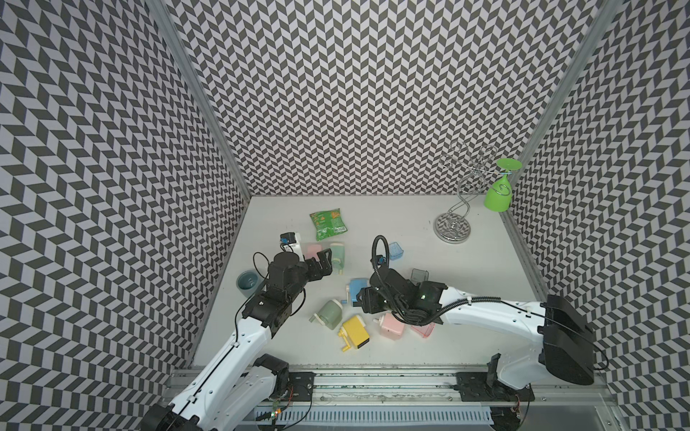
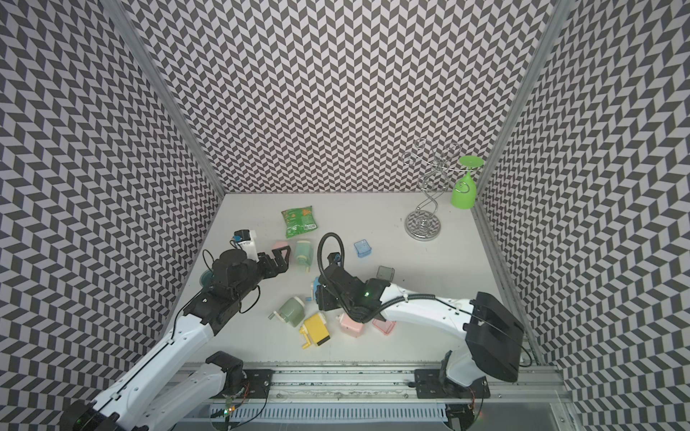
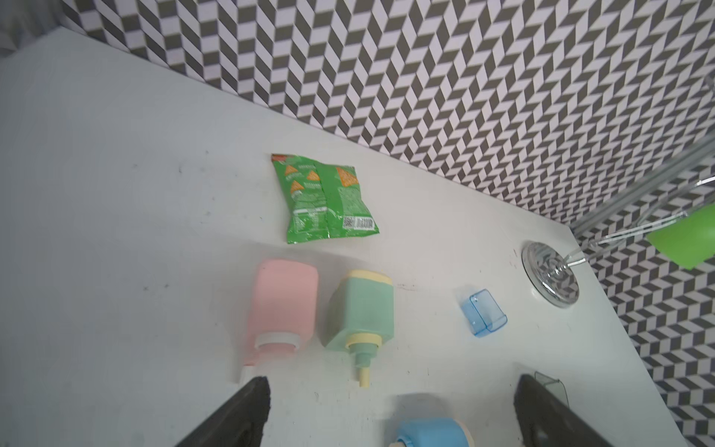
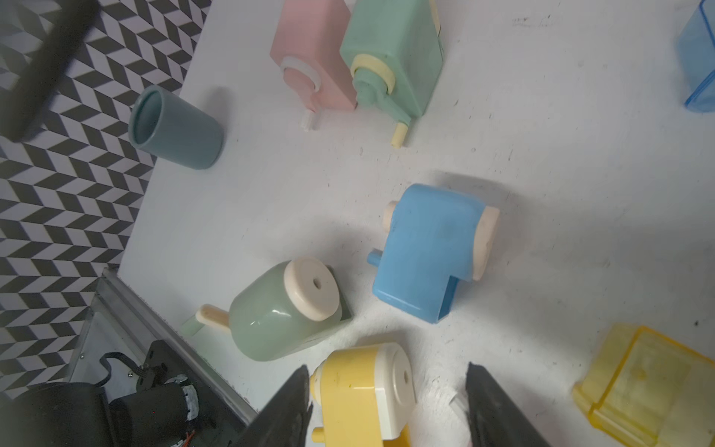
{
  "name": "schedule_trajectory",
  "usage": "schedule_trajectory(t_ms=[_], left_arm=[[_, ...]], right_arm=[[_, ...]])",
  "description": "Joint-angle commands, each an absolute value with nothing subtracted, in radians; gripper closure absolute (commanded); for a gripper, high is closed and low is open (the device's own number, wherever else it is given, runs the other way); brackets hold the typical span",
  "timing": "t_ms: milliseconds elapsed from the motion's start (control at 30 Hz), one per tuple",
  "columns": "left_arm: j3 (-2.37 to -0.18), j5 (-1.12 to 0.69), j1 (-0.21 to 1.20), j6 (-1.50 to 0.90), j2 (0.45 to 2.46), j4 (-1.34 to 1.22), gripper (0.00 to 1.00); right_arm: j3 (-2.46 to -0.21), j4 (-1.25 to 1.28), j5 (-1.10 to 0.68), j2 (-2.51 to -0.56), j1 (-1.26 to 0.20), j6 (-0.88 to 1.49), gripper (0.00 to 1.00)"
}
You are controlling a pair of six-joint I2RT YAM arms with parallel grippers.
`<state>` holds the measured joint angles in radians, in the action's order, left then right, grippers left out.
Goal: Put the tray back into the pencil sharpener
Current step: Pick up the pencil sharpener from the center of the board.
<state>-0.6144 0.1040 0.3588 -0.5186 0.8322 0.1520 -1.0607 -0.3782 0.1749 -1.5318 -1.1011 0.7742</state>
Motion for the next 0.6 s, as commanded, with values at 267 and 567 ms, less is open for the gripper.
schedule_trajectory(t_ms=[267, 567], left_arm=[[-0.551, 0.213, 0.266, -0.547, 0.744, 0.121, 0.01], [-0.547, 0.099, 0.184, -0.599, 0.753, 0.100, 0.00]], right_arm=[[-1.171, -0.477, 0.366, -1.728, -1.187, 1.007, 0.31], [-1.240, -0.494, 0.375, -1.831, -1.196, 0.971, 0.29]])
